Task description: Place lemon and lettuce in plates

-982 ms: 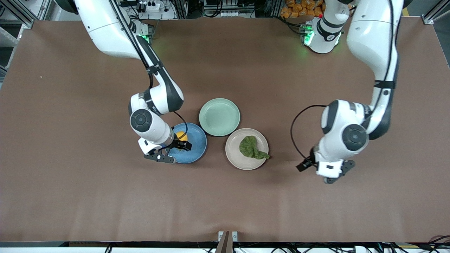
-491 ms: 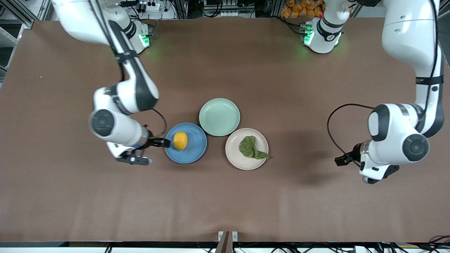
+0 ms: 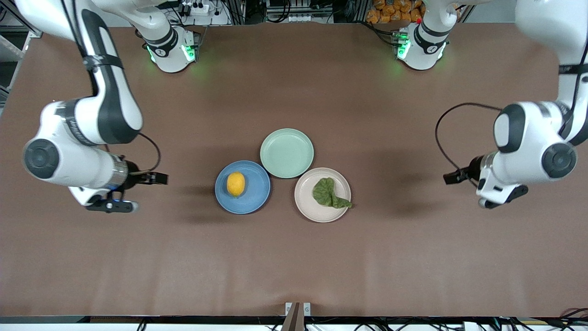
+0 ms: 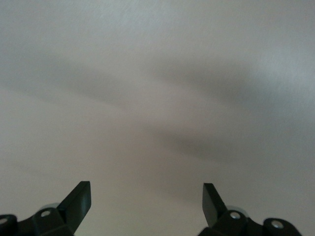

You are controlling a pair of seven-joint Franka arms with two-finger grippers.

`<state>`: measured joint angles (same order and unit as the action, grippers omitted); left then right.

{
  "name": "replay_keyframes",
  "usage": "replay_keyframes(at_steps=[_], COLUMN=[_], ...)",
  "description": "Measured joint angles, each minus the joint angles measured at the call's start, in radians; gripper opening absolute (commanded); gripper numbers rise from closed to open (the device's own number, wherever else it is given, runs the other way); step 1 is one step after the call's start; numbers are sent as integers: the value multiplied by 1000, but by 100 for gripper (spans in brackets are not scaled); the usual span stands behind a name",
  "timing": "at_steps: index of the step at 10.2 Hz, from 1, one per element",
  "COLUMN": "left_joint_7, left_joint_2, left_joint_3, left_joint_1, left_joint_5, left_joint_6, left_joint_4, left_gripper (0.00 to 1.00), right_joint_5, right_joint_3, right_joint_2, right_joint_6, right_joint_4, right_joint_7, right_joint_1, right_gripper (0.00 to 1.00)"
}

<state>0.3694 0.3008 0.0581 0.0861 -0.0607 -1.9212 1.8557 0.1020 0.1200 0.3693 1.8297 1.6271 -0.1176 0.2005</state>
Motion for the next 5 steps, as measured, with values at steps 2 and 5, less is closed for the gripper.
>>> replay_keyframes(at_steps=[2, 5], left_joint_7=[-15, -19], left_joint_2=[-99, -188], left_joint_3=[0, -6], left_joint_1=[-8, -8], left_joint_5=[0, 12], left_joint_6=[0, -14], left_joint_4=[69, 58], left_gripper=[100, 100], right_joint_5=[-48, -90], right_joint_3=[-4, -6], right_joint_2=[-52, -150], right_joint_6=[-11, -44], right_joint_4=[31, 61], right_joint_7=[22, 25], right_joint_1=[-52, -91], right_gripper=[100, 100])
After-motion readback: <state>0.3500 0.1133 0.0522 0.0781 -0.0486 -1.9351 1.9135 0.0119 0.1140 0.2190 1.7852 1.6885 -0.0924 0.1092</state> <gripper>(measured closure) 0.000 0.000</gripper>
